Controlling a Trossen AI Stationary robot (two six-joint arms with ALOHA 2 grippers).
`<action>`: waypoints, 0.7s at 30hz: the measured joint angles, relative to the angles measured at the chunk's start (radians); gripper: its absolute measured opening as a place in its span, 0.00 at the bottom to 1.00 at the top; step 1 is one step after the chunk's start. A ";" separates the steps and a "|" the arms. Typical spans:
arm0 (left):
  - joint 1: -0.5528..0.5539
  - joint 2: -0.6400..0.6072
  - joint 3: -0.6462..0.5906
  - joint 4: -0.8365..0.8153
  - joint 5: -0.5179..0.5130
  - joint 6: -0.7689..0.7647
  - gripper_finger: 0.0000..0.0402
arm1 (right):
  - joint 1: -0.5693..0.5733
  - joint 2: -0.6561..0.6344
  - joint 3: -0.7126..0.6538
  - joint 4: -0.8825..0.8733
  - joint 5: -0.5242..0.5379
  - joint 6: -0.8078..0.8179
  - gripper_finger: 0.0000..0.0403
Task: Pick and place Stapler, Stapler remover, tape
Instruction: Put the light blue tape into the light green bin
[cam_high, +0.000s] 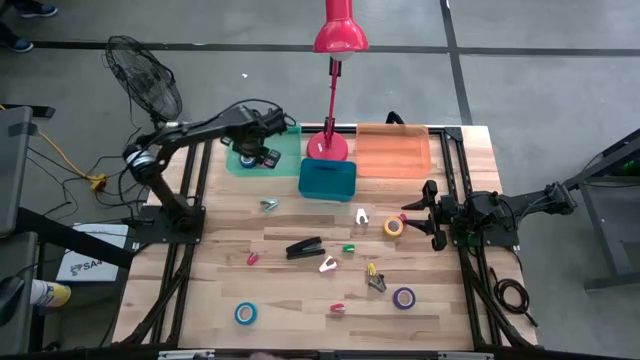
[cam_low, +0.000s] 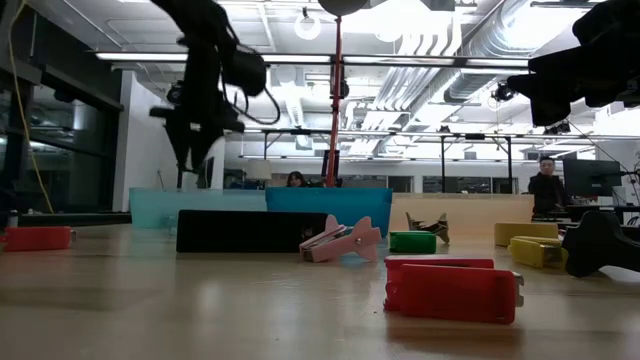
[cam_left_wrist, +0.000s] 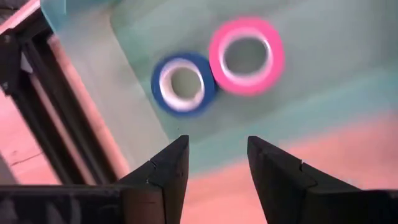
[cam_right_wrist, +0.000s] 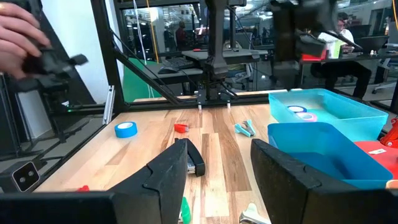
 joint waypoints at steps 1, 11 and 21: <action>-0.018 -0.019 0.000 -0.030 0.004 0.000 0.39 | 0.000 0.000 0.000 0.000 0.000 0.000 0.42; -0.305 -0.196 -0.084 -0.163 0.122 0.023 0.40 | 0.000 0.000 0.000 0.000 0.000 0.000 0.42; -0.638 -0.275 -0.232 -0.149 0.265 -0.188 0.40 | 0.000 0.000 0.000 0.000 0.000 0.000 0.42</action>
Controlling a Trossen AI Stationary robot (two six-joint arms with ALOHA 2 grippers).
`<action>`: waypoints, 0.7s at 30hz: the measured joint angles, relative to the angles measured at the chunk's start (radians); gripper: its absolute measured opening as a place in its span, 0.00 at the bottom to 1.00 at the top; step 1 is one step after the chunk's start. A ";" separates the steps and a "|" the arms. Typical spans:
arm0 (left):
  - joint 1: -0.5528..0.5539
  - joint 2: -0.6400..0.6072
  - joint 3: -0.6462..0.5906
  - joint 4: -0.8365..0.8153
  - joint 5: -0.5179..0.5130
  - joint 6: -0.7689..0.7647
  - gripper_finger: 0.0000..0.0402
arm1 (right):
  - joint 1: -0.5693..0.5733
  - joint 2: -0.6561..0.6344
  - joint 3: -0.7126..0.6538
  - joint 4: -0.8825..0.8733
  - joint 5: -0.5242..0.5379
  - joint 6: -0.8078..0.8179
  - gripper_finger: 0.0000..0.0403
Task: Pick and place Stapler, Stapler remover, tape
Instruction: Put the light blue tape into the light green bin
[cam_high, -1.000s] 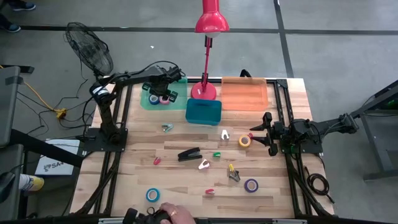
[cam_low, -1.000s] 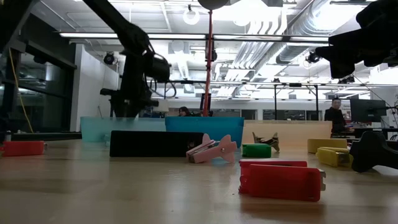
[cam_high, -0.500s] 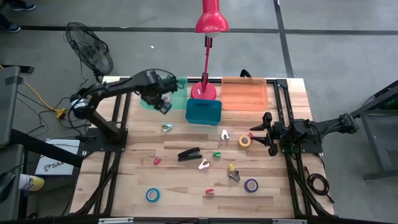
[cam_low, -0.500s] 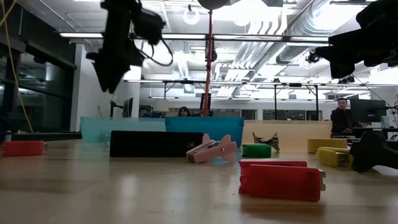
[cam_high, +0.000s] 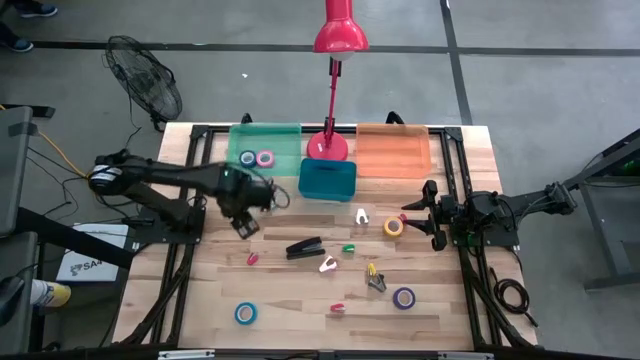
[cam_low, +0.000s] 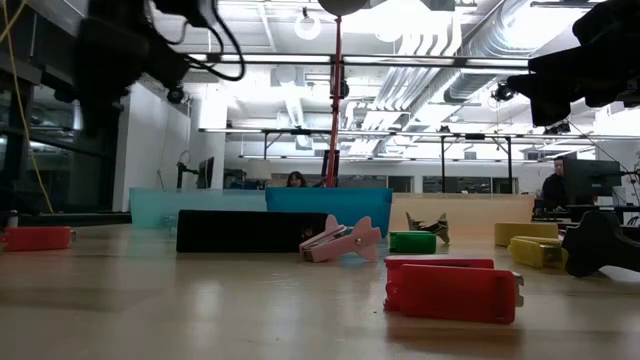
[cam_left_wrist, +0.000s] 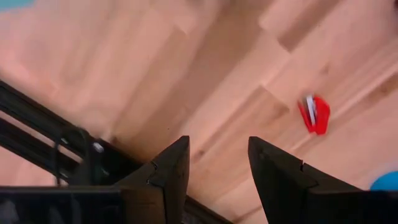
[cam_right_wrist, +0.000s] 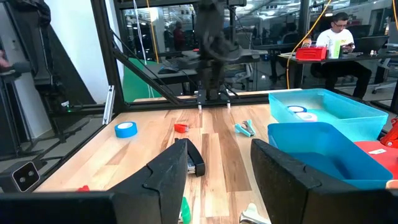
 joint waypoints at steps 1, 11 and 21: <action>-0.032 0.000 -0.011 0.005 0.004 -0.031 0.40 | 0.000 0.000 0.000 0.000 0.000 0.000 0.42; -0.304 0.001 -0.127 0.260 0.105 -0.396 0.40 | 0.000 0.000 0.000 0.000 0.000 0.000 0.42; -0.525 0.036 -0.171 0.417 0.111 -0.573 0.40 | 0.000 0.000 0.000 0.000 0.000 0.000 0.42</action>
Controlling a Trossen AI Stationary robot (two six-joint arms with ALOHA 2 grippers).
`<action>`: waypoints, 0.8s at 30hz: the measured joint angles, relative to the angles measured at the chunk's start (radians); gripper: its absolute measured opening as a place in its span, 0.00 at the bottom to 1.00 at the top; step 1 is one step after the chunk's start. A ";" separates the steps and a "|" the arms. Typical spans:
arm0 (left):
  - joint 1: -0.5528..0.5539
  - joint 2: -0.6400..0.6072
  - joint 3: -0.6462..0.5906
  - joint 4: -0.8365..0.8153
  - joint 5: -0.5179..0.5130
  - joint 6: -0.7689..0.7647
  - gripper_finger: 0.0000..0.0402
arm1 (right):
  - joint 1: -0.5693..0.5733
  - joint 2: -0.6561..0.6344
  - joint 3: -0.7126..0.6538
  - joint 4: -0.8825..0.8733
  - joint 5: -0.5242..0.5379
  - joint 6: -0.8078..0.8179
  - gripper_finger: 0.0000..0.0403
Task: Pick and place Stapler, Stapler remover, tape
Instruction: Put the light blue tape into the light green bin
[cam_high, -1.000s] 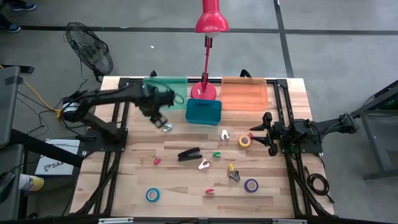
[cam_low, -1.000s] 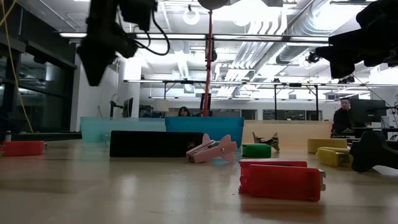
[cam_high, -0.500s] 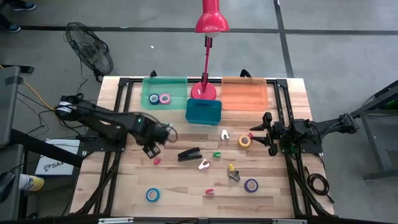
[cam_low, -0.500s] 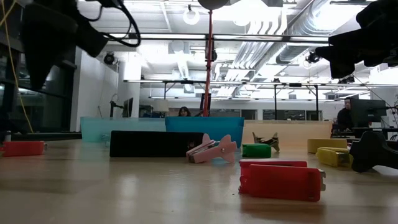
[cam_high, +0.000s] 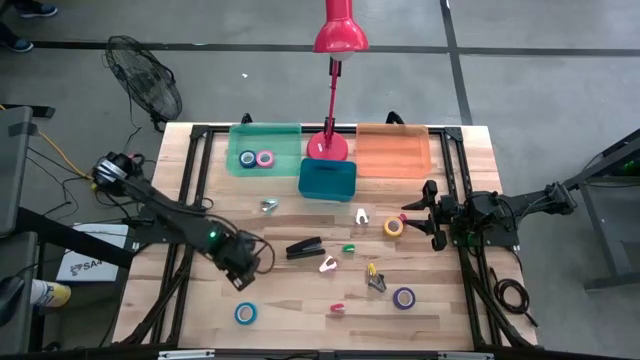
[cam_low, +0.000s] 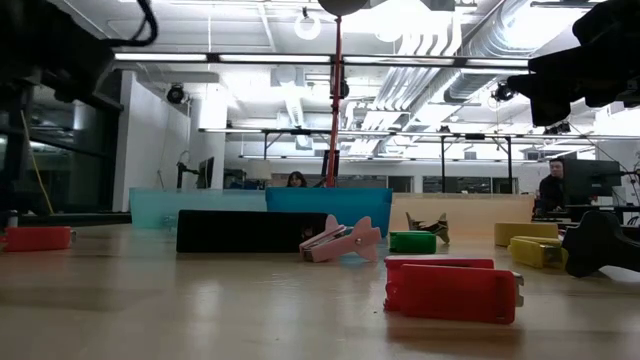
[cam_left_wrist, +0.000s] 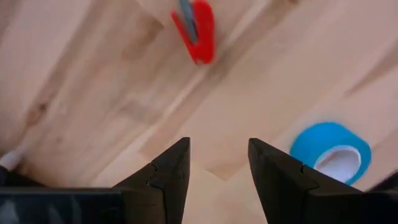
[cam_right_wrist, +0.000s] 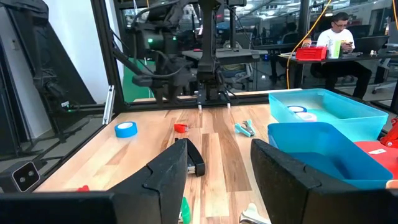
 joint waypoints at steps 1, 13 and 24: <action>-0.015 0.006 0.000 0.012 -0.002 -0.001 0.40 | 0.000 0.000 0.000 0.001 0.000 0.000 0.42; -0.132 0.112 0.000 0.103 0.082 0.005 0.40 | 0.000 0.000 0.000 0.000 0.000 0.000 0.42; -0.131 0.191 0.021 0.250 0.169 -0.008 0.40 | 0.000 0.000 0.000 -0.001 0.000 0.000 0.42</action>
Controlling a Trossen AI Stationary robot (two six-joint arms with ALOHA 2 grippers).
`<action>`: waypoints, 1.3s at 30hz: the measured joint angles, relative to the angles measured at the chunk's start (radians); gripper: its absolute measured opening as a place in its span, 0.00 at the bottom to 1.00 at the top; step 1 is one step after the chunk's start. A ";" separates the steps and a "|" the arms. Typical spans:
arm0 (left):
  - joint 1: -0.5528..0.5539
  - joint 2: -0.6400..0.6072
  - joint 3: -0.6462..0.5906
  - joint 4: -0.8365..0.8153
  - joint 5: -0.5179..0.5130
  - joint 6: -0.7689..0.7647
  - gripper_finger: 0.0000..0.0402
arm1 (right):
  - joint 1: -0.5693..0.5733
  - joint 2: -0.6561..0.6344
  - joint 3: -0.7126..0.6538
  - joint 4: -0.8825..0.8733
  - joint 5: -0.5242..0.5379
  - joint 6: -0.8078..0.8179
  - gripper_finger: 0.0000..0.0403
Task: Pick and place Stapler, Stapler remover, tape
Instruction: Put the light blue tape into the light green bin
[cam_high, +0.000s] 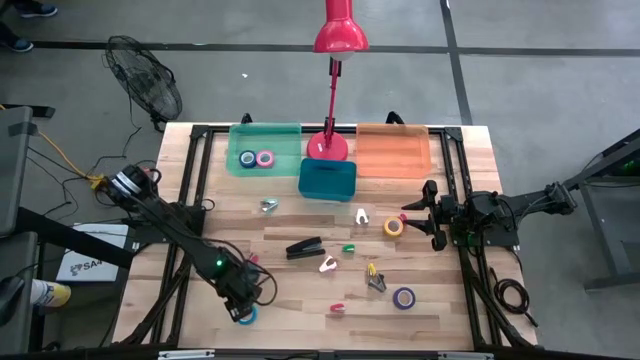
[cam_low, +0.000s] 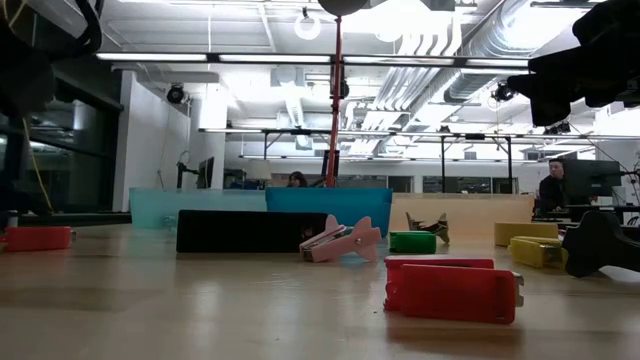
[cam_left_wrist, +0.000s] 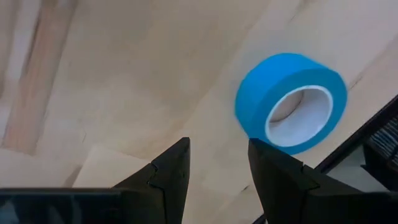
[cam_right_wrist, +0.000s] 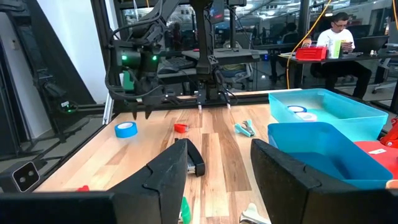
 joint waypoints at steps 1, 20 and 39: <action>0.000 0.005 0.007 0.000 0.000 0.000 0.40 | 0.000 0.000 0.000 0.000 0.000 0.000 0.42; 0.000 0.071 0.027 0.066 0.016 0.036 0.40 | 0.000 0.000 0.000 0.001 0.000 0.000 0.42; 0.016 0.121 0.029 0.044 -0.018 0.043 0.08 | 0.000 0.000 0.000 0.001 0.000 0.000 0.42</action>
